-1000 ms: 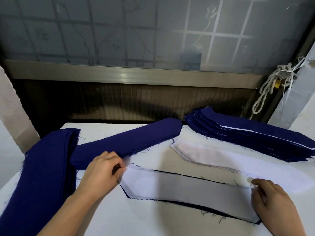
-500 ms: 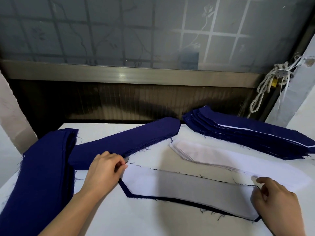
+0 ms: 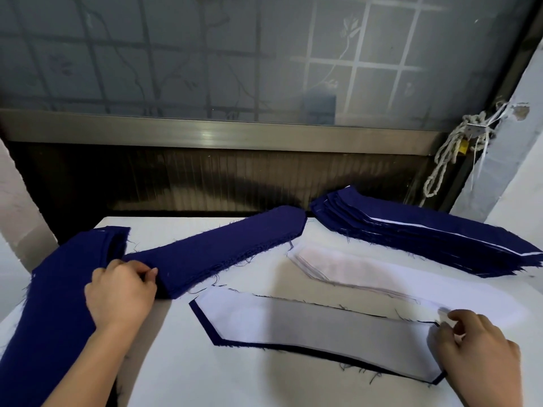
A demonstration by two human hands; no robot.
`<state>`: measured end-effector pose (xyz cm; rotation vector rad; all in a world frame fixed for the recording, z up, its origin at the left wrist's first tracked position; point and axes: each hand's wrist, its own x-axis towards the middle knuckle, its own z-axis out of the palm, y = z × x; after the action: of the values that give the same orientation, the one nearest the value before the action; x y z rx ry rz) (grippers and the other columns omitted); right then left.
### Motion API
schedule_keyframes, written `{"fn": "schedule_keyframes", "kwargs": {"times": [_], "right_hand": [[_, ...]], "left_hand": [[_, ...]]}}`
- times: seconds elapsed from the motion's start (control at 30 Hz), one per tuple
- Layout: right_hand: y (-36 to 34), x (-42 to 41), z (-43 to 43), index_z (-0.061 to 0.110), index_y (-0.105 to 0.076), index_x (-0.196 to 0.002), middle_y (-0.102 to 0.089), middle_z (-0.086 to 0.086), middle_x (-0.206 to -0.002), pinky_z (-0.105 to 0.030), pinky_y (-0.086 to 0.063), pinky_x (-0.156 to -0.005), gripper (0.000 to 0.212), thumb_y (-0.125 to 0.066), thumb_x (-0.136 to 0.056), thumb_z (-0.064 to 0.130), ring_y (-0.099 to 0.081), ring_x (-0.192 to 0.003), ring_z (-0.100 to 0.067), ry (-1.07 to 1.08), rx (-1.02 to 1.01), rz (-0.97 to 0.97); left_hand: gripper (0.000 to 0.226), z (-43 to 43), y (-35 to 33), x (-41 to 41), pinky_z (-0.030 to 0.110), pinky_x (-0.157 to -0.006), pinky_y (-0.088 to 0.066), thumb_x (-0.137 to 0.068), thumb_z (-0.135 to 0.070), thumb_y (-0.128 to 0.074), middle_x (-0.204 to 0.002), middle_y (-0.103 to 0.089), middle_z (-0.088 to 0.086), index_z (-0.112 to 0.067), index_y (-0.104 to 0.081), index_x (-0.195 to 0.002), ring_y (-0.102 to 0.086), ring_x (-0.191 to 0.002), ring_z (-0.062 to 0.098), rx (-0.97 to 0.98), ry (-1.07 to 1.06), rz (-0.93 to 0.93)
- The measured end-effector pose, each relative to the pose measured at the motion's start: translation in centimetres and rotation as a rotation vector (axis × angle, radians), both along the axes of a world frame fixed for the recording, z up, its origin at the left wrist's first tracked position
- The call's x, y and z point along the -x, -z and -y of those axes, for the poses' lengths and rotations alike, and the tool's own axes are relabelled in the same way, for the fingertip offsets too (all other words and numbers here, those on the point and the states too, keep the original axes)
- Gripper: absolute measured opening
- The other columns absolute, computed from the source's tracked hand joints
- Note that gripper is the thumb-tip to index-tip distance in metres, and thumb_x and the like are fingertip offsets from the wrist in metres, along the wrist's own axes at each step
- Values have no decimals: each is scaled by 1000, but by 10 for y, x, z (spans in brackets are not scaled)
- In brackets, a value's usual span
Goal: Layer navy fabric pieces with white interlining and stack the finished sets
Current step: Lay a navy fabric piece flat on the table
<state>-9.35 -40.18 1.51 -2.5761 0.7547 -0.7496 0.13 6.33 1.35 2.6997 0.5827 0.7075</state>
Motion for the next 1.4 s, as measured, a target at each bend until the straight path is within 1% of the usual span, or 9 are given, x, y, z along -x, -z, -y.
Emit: {"fn": "schedule_keyframes", "kwargs": {"times": [0.23, 0.43, 0.7, 0.93, 1.07, 1.13, 1.23, 1.3, 1.4], "right_hand": [[-5, 0, -6, 9, -63, -89, -61, -12, -84, -47, -38, -84, 31, -50, -70, 30, -58, -89, -39, 5, 3, -59], [-2, -3, -5, 6, -65, -89, -60, -12, -83, -48, -39, -85, 12, -65, -79, 13, -57, -87, -38, -4, 18, -69], [2, -5, -4, -1, -66, -86, -61, -17, -78, -47, -39, -80, 10, -66, -79, 7, -58, -83, -42, -37, 84, -29], [7, -7, -2, -1, -68, -84, -61, -16, -73, -48, -42, -75, 11, -72, -73, 0, -58, -76, -41, -56, 163, 15], [14, -9, -1, 2, -69, -83, -62, -17, -74, -48, -40, -77, 42, -41, -73, 31, -61, -73, -41, -59, 211, 35], [10, -13, -8, 2, -70, -84, -64, -19, -78, -50, -38, -80, 52, -34, -73, 38, -62, -75, -42, -94, 247, 55], [-4, -23, -37, 5, -70, -98, -65, -16, -93, -47, -39, -79, 49, -40, -78, 38, -62, -82, -40, -303, 324, 133], [-14, -29, -77, 11, -63, -116, -62, -9, -115, -43, -38, -87, 45, -51, -81, 37, -60, -101, -34, -543, 334, 192], [-28, -40, -152, 23, -41, -141, -44, 6, -145, -37, -24, -111, 65, -62, -80, 35, -39, -135, -15, -890, 362, 218]], "left_hand": [[10, 3, 7, -4, 45, -78, -34, -87, -19, -73, -95, -65, 11, -11, -76, -83, -48, -94, 37, -100, 163, 41], [13, 15, 12, -6, 42, -109, -24, -84, -25, -76, -136, -52, -2, -28, -68, -76, -36, -132, 22, 163, 382, 4], [76, 15, 9, -5, 41, -95, -45, -78, -35, -83, -116, -52, -19, -33, -39, -140, -48, -110, 14, 372, 410, 32], [7, 20, 3, 2, 30, -77, -47, -85, -17, -76, -90, -62, -21, -19, -74, -91, -59, -90, 12, 205, 506, 229], [17, 31, -7, 8, 22, -81, -53, -92, -20, -69, -92, -72, -8, -13, -73, -107, -67, -88, 8, 542, 598, 160], [21, 35, -12, 11, 33, -85, -54, -94, -22, -66, -92, -73, 12, -7, -73, -106, -70, -88, 20, 769, 685, 66], [49, 35, -17, 15, 37, -79, -46, -89, -29, -68, -84, -64, 32, 19, -56, -84, -61, -77, 30, 1062, 788, -28], [64, 33, -21, 18, 34, -83, -42, -84, -36, -78, -73, -53, 22, 17, -44, -71, -49, -72, 28, 1125, 818, -118], [68, 29, -20, 17, 42, -96, -44, -78, -40, -77, -89, -63, 22, 21, -48, -75, -59, -86, 36, 1188, 908, -246]]}}
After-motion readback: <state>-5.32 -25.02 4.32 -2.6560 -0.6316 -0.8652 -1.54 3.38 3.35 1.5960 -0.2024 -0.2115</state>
